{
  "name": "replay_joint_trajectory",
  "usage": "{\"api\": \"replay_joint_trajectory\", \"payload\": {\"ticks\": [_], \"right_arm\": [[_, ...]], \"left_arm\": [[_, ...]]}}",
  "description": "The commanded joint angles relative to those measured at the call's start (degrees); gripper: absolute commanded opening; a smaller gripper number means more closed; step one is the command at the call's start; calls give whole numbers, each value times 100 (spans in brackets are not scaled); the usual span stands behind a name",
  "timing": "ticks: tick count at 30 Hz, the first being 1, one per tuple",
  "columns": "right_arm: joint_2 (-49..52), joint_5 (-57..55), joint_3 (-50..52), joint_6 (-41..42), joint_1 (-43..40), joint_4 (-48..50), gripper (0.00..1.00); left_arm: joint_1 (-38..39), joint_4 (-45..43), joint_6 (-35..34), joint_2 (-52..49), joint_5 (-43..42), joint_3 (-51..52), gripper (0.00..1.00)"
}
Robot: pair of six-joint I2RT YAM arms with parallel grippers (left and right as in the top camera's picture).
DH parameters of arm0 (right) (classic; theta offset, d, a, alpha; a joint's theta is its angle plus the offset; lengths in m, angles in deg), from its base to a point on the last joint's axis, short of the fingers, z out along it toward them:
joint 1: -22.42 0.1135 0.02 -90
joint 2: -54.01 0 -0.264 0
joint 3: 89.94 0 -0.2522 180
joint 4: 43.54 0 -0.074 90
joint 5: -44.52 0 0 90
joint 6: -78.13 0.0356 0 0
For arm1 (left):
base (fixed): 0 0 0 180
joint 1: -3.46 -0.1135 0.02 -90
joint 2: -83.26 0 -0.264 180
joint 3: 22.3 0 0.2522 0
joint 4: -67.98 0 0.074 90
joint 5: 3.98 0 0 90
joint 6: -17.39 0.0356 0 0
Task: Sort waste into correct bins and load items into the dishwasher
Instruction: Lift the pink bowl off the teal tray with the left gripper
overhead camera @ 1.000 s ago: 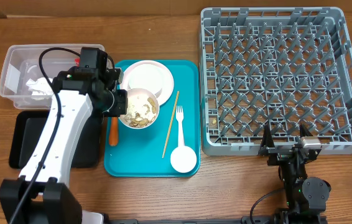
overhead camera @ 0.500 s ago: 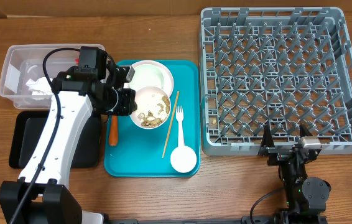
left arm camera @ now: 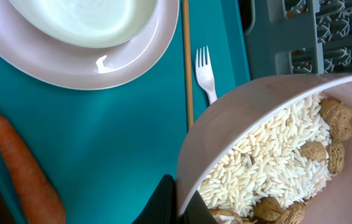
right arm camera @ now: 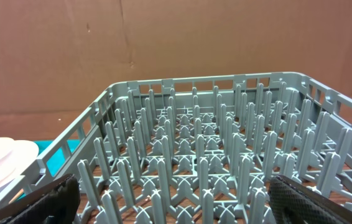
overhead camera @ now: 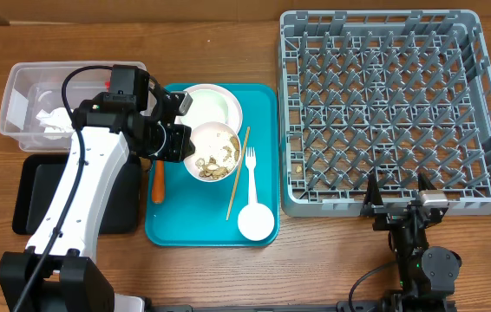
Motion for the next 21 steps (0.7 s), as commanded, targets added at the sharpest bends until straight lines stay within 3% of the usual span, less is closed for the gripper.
{"api": "replay_joint_trajectory", "payload": {"ticks": [1,21], "right_arm": [[-61,-72,61,-22,-28,13,100],[-52,-90,59,-22,501,13,100]], "left_arm": [[11,13,0,107,-186,-138,4],[11,17,-363,107,-151,-138,4]]}}
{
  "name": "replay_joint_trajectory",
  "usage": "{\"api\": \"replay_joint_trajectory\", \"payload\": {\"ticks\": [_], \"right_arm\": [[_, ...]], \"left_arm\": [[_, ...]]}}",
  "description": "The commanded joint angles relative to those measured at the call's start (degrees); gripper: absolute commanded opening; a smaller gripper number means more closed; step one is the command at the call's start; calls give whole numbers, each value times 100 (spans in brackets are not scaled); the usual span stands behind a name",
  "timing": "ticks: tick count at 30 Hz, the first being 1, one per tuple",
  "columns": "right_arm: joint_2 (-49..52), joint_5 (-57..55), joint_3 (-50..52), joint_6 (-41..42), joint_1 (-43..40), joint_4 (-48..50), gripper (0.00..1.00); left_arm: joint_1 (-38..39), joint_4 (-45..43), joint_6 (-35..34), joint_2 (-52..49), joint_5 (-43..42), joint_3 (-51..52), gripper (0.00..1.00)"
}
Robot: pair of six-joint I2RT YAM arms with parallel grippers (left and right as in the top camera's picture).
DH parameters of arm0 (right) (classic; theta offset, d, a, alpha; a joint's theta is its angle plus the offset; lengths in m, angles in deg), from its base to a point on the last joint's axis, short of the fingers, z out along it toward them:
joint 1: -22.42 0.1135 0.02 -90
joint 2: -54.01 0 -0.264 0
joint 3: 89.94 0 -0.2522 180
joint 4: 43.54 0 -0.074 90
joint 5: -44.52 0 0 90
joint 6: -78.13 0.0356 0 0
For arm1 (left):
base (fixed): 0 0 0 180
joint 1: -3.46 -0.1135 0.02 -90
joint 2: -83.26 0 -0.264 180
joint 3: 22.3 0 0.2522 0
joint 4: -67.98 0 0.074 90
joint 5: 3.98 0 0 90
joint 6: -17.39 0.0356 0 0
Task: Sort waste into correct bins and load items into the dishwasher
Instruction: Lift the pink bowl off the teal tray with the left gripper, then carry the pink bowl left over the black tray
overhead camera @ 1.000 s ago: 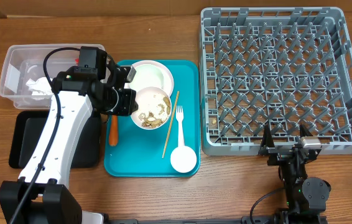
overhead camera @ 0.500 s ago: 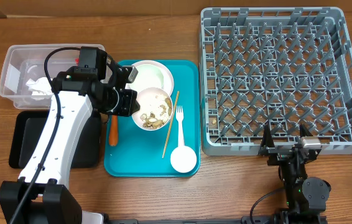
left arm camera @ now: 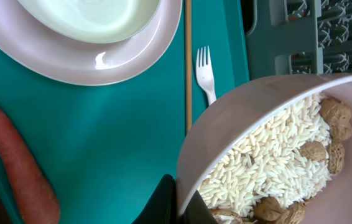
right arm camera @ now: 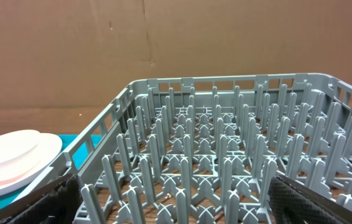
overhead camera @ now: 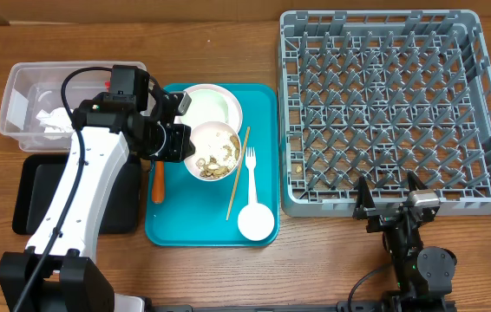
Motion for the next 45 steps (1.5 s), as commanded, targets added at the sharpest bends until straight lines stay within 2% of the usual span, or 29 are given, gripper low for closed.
{"api": "replay_joint_trajectory", "payload": {"ticks": [1,18,24,29,37,41,45], "right_arm": [[-52,-37,59,-24,33,13,100],[-52,-31,59,-24,46,11,100],[-52,-31,59,-24,46,13,100],[-52,-31,59,-24,46,13,100],[-52,-31,59,-24,46,13,100],[-52,-31,59,-24,46,13,100],[-52,-31,59,-24,46,13,100]], "left_arm": [[11,0,-142,107,-151,-138,4],[-140,326,-573,297,699,-168,4],[-588,584,-872,1082,1207,-170,4],[-1213,892,-1239,1659,1300,-170,4],[-2094,1650,-1690,1746,2568,-170,4],[-2465,1775,-2483,1746,3650,-164,4],[-2756,1683,-2850,1746,4011,-160,4]]}}
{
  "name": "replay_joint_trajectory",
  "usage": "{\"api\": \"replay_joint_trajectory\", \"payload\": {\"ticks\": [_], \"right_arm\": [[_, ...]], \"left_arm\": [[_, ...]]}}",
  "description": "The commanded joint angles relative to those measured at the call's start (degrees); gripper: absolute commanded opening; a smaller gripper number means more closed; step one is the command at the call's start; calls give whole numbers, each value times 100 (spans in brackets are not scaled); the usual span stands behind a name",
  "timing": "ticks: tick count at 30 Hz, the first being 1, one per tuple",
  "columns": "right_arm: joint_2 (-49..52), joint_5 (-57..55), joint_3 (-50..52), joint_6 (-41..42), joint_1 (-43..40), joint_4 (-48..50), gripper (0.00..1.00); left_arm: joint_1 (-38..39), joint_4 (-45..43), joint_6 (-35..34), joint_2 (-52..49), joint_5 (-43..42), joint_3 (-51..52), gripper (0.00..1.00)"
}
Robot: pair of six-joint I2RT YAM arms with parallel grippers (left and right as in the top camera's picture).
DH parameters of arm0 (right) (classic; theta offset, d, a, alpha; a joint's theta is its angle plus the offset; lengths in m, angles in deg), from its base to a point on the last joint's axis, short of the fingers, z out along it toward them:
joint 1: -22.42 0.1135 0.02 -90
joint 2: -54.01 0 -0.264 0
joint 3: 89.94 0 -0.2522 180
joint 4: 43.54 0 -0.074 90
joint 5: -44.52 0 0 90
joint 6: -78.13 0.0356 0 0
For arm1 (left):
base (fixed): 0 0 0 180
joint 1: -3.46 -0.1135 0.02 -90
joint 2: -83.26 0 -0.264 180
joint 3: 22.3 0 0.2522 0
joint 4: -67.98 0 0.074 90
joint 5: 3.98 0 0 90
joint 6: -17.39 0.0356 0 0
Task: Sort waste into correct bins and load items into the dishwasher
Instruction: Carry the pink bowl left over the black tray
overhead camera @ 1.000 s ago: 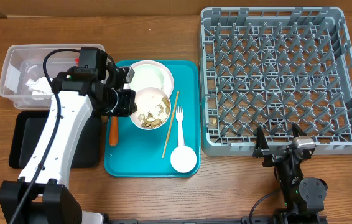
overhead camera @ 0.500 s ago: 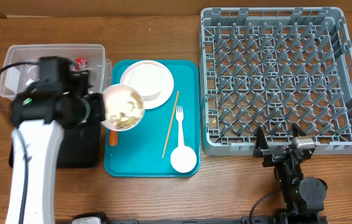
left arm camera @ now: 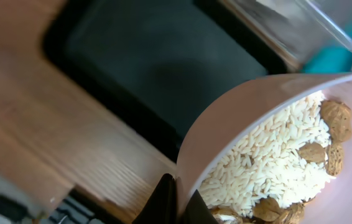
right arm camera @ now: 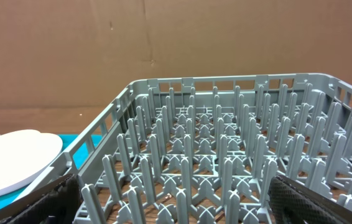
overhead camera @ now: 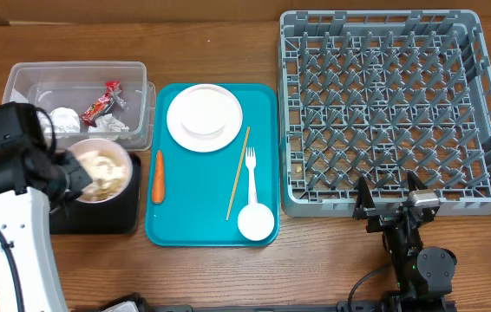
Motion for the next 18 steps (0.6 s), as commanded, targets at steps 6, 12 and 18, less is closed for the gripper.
{"api": "replay_joint_trajectory", "payload": {"ticks": [6,12,18], "right_arm": [[-52,-31,59,-20,24,15,100],[-52,-31,59,-20,24,15,100],[-52,-31,59,-20,24,15,100]], "left_arm": [[-511,-28,-577,-35,684,-92,4],[-957,-68,-577,-238,861,-92,4],[-1357,-234,-579,-769,1099,-92,4]]}}
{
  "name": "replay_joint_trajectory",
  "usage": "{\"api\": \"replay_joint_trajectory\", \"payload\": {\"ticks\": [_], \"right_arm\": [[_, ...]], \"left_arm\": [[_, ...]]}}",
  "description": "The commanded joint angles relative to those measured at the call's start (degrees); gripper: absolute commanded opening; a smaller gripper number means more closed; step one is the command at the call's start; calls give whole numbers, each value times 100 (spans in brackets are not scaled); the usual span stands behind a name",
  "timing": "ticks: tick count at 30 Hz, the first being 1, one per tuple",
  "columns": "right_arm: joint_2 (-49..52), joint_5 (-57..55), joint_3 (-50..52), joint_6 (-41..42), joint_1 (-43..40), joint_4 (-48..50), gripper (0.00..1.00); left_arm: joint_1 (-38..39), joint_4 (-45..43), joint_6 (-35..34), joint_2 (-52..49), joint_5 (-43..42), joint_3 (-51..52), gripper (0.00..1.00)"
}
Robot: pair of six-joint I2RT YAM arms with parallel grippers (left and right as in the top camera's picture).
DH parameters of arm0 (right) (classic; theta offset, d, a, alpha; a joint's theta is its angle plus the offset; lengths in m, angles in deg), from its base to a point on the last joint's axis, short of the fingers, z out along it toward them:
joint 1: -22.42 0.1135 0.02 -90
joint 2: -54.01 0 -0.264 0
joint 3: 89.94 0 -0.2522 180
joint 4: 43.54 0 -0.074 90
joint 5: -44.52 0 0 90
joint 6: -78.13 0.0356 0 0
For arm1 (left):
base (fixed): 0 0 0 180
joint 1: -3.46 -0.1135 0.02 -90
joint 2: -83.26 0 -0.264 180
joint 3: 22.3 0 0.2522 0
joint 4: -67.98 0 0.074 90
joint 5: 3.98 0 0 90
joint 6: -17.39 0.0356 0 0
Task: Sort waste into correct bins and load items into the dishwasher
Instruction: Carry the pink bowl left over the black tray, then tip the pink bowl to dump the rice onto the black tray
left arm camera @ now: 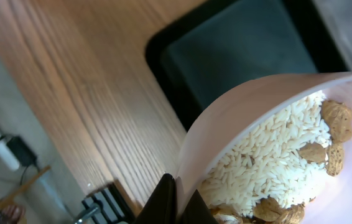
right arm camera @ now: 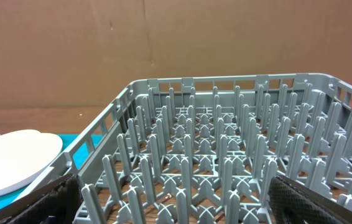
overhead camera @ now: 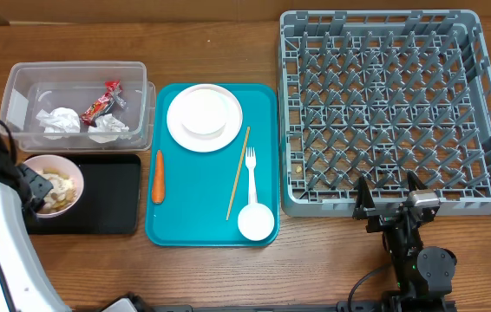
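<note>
My left gripper is shut on the rim of a pink bowl holding rice and peanut shells. The bowl hangs over the left end of the black tray. On the teal tray lie a white plate, a carrot, a chopstick, a white fork and a small white lid. The grey dish rack stands at the right. My right gripper rests open at the rack's near edge.
A clear plastic bin with crumpled paper and a red wrapper stands at the back left. The table's left edge and the floor with cables show beside the bowl.
My left gripper has carried the bowl further left, from the right part of the black tray to its left end. The right arm has not moved.
My left gripper held the bowl of rice and shells just above the teal tray, beside the white plate. Later the bowl was over the black tray, and now it is at that tray's left end. The right gripper shifted slightly early on, then stayed open by the rack.
</note>
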Motion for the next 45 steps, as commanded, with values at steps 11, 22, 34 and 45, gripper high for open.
{"api": "replay_joint_trajectory", "payload": {"ticks": [11,22,34,45], "right_arm": [[-52,-28,59,-22,24,15,100],[-52,-28,59,-22,24,15,100],[-52,-28,59,-22,24,15,100],[-52,-28,59,-22,24,15,100]], "left_arm": [[-199,-352,-323,-1003,1539,-90,4],[-190,-627,-361,-1106,1893,-90,4],[87,-907,-267,-1652,1958,-90,4],[1019,-933,-269,-1661,3158,-90,4]]}}
